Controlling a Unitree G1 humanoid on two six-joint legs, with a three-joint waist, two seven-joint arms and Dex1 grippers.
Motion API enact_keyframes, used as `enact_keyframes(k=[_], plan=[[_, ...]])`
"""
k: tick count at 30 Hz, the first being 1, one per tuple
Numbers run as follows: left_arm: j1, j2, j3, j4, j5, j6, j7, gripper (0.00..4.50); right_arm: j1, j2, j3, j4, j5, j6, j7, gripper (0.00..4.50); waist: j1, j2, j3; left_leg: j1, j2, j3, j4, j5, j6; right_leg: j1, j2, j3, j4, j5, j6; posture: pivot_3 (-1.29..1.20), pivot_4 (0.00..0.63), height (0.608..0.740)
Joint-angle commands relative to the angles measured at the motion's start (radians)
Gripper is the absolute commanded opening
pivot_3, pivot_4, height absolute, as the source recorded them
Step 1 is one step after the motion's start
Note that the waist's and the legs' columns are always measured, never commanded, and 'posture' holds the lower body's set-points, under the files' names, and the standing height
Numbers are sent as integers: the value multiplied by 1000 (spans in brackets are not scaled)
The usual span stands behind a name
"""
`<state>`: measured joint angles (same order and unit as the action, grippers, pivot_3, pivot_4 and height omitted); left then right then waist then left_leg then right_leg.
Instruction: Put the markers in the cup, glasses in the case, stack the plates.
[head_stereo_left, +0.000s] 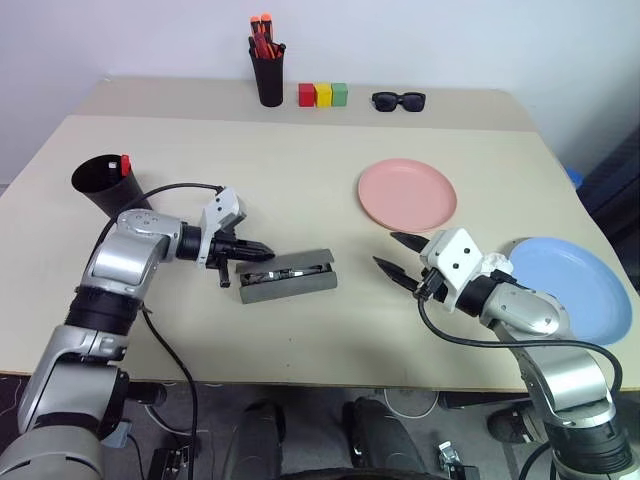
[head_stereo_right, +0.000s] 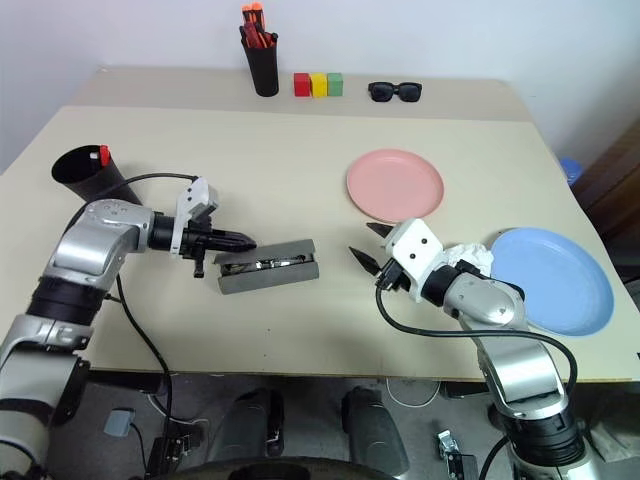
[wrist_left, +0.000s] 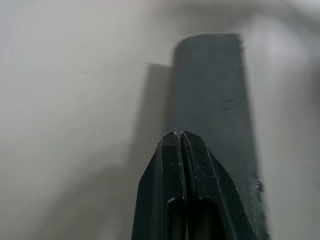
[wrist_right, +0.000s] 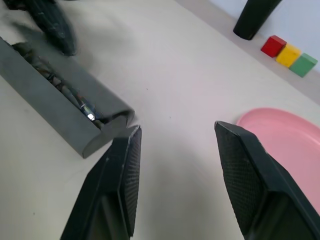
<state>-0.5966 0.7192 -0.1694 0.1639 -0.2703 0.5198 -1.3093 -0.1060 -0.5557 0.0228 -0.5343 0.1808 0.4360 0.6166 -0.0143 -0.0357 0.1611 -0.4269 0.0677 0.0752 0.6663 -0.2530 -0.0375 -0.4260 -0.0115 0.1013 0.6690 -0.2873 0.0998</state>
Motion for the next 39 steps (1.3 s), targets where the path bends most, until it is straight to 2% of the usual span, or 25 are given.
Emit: enact_keyframes(k=[1,4,8,12,16,23,26,29,34,39], plan=[[55,41,25,-133,-19,-14,-6,41,-33,-1,-14,14,7,-3,-6,2310,1,0,0,0,0,0,0,0,0,0,0,0,0,0,0,0,150,725],[120,57,31,-193,-10,-72,8,41,-90,-8,0,72,6,44,-1,2310,-2,1,0,1,0,0,0,0,0,0,0,0,0,0,0,0,150,725],[163,-11,131,-228,-67,-91,119,41,-209,-19,32,225,-85,56,-50,2310,-3,1,0,1,0,1,1,0,0,1,0,1,0,0,-1,0,150,725],[218,-59,214,-305,-119,-94,204,41,-284,-35,98,366,-197,-3,-77,2310,-2,1,0,1,0,0,1,0,0,1,0,0,0,0,0,0,150,725],[307,-96,295,-441,-179,-42,321,41,-362,-55,215,552,-352,-142,-92,2310,-6,1,0,1,0,1,0,0,0,0,0,1,0,0,0,0,150,725],[403,-91,320,-580,-215,8,419,41,-439,-27,270,768,-462,-292,-153,2310,-7,1,0,2,0,1,1,0,0,1,0,1,1,0,0,0,150,725],[417,-86,319,-598,-223,13,435,0,-446,-24,275,799,-484,-331,-158,1500,-4,1,0,2,0,1,1,0,0,1,0,1,1,0,0,0,150,725],[422,-84,316,-604,-225,12,446,0,-445,-21,268,802,-495,-353,-158,38,-5,1,0,1,0,1,1,0,0,1,-1,1,1,0,0,0,150,725],[399,-85,295,-565,-208,-14,446,0,-438,-46,242,744,-539,-382,-189,38,-6,1,0,1,0,1,1,0,0,1,0,1,1,0,0,0,150,725],[330,-101,248,-512,-198,-35,429,0,-362,-143,105,541,-491,-326,-130,38,6,3,1,1,0,1,1,0,0,1,-1,1,0,0,0,0,150,725]])
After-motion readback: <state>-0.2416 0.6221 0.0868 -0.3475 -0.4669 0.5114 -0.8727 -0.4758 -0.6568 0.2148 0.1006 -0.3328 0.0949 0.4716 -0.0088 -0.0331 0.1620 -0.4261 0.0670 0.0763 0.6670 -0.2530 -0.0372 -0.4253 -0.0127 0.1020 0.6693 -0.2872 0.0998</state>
